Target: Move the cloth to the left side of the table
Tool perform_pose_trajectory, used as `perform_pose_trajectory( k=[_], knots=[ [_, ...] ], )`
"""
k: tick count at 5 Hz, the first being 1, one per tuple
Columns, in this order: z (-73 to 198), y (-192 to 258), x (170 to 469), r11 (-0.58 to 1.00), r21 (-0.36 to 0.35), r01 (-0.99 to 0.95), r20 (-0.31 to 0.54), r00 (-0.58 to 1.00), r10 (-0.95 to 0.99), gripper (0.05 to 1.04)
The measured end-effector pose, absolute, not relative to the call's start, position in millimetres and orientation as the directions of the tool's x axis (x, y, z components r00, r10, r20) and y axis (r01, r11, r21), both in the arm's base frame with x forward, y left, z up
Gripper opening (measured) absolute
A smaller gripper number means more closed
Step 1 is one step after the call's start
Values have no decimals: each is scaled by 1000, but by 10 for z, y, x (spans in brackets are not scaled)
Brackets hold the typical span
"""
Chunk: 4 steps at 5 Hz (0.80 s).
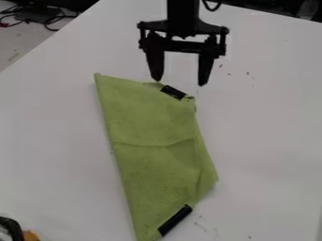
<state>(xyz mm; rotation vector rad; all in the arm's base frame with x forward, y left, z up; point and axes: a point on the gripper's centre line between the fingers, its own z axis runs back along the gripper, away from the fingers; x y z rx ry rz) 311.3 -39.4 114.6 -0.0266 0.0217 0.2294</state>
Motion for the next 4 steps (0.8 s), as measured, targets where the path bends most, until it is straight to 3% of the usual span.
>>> perform_pose_trajectory(
  k=[1, 4],
  knots=[
    [862, -537, 3175, 958, -16, -285, -79, 956, 283, 1000],
    [547, -591, 3210, 922, 114, -369, -157, 910, 384, 1000]
  ],
)
